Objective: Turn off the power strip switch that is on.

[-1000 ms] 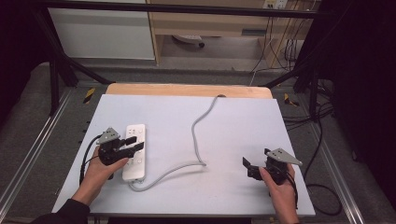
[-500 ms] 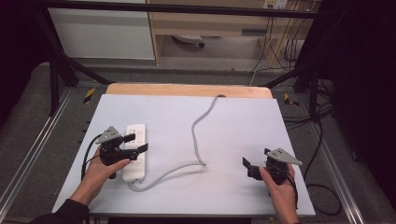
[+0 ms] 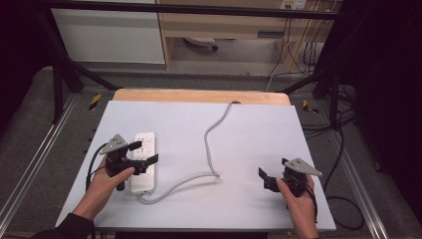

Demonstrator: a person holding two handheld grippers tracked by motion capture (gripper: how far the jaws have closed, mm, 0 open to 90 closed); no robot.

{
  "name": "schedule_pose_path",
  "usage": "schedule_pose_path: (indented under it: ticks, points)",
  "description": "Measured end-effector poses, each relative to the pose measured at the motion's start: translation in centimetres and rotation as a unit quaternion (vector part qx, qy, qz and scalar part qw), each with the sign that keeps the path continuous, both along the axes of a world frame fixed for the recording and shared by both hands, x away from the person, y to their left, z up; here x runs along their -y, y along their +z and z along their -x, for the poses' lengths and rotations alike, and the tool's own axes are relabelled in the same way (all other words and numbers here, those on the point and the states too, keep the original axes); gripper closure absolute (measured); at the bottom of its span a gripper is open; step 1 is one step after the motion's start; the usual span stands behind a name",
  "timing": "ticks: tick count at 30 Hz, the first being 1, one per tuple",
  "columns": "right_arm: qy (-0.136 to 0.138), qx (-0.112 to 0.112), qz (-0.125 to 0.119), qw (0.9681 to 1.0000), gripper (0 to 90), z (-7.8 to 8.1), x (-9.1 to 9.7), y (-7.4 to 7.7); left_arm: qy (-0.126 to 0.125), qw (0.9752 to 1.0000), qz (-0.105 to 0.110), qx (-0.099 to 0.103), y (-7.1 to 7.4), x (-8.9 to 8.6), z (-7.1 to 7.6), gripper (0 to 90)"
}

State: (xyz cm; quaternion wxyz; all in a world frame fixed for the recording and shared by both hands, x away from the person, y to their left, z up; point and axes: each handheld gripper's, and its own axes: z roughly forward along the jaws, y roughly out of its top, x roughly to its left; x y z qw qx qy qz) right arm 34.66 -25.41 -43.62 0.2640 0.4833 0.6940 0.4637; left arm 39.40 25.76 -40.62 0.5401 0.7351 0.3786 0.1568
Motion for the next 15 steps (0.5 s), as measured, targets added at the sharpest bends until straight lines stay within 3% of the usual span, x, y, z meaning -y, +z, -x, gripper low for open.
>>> schedule_pose_path:
  ticks: [15]
  points:
    - [-0.001, 0.000, -0.003, 1.0000, 3.3, 0.0, 0.1, 0.0, 0.013, 0.9998, 0.007, 0.012, 2.6, -1.2, 1.0, 7.1]
